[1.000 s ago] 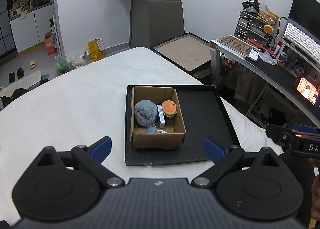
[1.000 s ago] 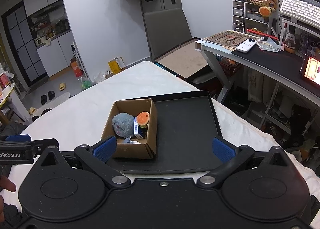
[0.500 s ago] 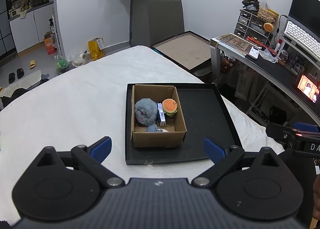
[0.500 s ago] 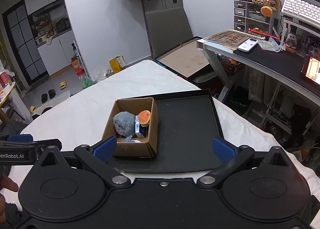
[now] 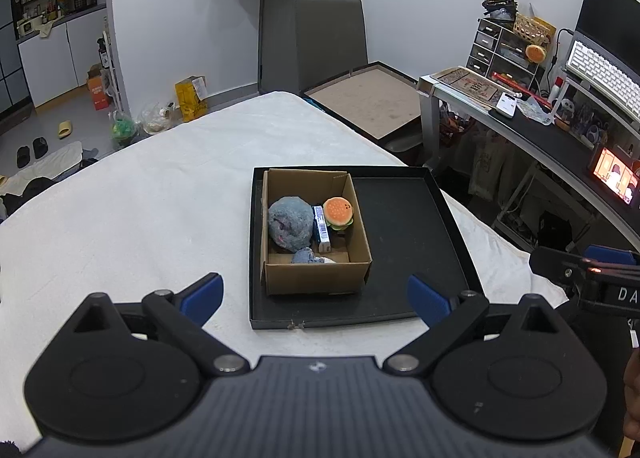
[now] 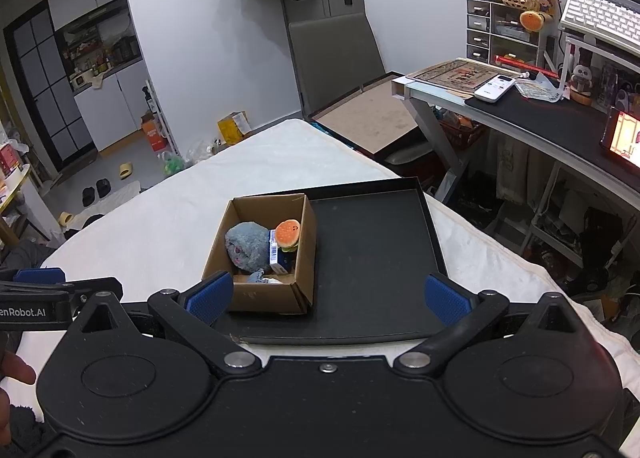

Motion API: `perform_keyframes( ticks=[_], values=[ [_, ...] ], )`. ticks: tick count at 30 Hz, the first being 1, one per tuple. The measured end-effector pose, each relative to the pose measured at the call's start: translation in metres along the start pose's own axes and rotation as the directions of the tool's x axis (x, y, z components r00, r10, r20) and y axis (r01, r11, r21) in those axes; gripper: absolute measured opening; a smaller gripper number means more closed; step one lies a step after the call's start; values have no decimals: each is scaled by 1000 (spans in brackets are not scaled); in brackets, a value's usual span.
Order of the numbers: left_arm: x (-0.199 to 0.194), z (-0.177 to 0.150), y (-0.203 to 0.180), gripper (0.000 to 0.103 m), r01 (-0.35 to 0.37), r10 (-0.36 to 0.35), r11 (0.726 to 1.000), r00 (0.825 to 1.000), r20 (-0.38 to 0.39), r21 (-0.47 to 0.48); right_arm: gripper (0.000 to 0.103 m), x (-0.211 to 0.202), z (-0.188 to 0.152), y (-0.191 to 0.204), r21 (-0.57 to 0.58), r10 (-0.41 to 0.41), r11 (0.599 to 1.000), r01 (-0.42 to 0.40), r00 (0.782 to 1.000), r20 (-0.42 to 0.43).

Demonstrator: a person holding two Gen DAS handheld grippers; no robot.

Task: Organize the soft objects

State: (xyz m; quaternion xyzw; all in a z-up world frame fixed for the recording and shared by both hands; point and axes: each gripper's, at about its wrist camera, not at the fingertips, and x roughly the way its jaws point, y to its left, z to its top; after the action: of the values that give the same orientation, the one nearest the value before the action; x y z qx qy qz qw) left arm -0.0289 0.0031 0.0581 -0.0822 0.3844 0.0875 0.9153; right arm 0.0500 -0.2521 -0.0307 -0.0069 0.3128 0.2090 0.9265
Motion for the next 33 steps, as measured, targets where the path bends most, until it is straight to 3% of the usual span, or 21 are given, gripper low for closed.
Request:
perform_keyframes(
  ticks=[33],
  values=[
    [-1, -1, -2, 98, -9, 9, 1000, 1000, 13, -6, 103, 4, -2, -2, 6, -10, 1000, 10, 1000, -3]
  ],
)
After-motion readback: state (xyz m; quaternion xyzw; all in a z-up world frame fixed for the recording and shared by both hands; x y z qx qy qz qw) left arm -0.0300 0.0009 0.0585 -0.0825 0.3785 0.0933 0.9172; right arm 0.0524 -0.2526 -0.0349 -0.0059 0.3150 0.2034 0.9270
